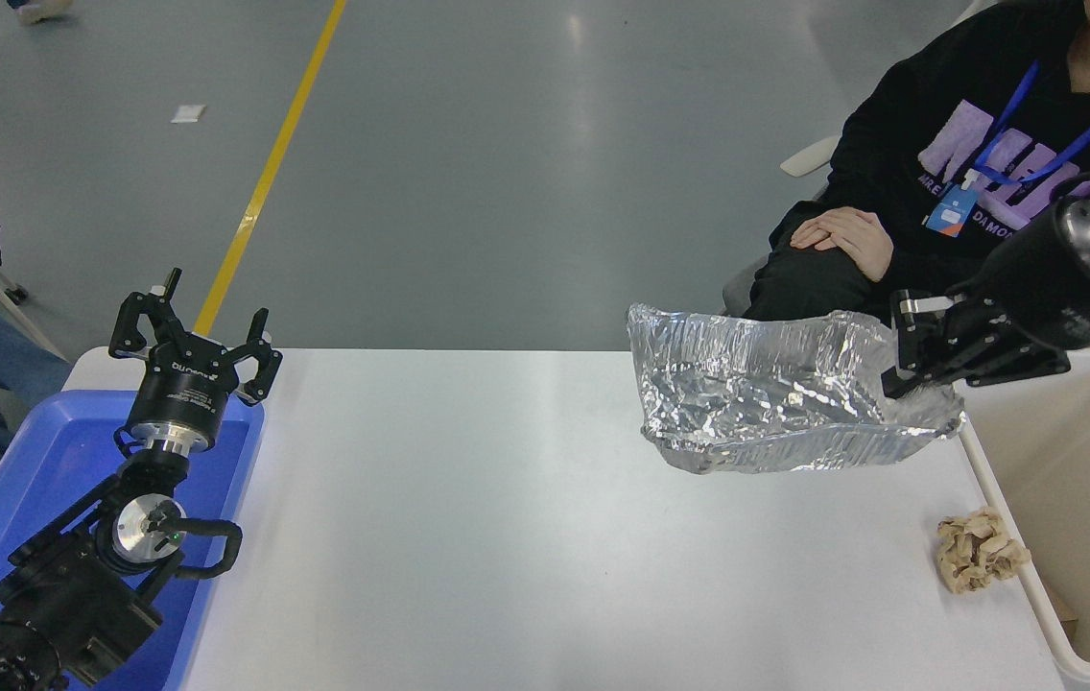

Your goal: Pick up foil plate and place in dustbin

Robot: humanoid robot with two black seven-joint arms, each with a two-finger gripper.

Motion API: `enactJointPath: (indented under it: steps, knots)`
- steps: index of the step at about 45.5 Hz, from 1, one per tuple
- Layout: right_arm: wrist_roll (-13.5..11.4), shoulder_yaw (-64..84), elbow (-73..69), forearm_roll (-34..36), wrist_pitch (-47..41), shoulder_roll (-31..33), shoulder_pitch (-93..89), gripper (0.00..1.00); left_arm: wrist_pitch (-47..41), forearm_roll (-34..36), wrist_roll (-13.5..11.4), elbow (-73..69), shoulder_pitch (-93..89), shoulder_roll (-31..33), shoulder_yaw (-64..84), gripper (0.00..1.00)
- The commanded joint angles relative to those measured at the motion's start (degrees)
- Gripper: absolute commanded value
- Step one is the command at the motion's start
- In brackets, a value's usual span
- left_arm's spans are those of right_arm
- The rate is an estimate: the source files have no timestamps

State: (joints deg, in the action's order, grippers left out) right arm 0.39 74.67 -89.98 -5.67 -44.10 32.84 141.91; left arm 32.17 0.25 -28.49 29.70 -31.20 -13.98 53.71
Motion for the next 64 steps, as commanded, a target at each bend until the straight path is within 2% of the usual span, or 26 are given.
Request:
enactJointPath:
  steps: [1,15,19,25,30,33,37,42,52,58,64]
  knots:
    - [0.1,4.0,-0.1,1.0,-0.9,1.0,5.8,0.0,0.0,0.0,0.0,0.0,0.0,0.0,0.0,0.98]
    - [0.0,5.3,2.0,1.2,-0.9,1.2,4.5,0.0,0.0,0.0,0.0,0.0,0.0,0.0,0.0,0.98]
    - [0.0,9.3,4.0,3.4,-0.2,3.1,2.1,0.0,0.0,0.0,0.0,0.0,0.0,0.0,0.0,0.98]
    - [-0.2,17.4,8.0,7.5,15.3,6.2,-4.7,0.0,0.0,0.0,0.0,0.0,0.0,0.0,0.1,0.98]
    - [-0.2,20.2,14.3,9.8,32.4,7.0,-20.1,0.0,0.0,0.0,0.0,0.0,0.0,0.0,0.1,0.98]
    - [-0.2,20.0,18.2,12.9,39.3,7.1,-28.5,0.0,0.0,0.0,0.0,0.0,0.0,0.0,0.1,0.98]
    - [-0.2,19.6,23.1,18.1,43.5,7.1,-37.3,0.0,0.0,0.0,0.0,0.0,0.0,0.0,0.1,0.98]
    - [-0.2,18.1,30.8,23.2,44.5,7.1,-48.1,0.0,0.0,0.0,0.0,0.0,0.0,0.0,0.1,0.98]
    - [-0.2,1.3,44.4,27.3,44.8,13.1,-66.8,0.0,0.0,0.0,0.0,0.0,0.0,0.0,0.1,0.98]
    - [-0.5,-14.9,51.6,29.7,48.7,13.4,-81.3,0.0,0.0,0.0,-0.1,0.0,0.0,0.0,0.2,0.98]
    - [-0.7,-27.7,58.9,27.9,51.5,11.4,-93.9,0.0,0.0,0.0,-0.1,0.0,0.0,0.0,0.2,0.98]
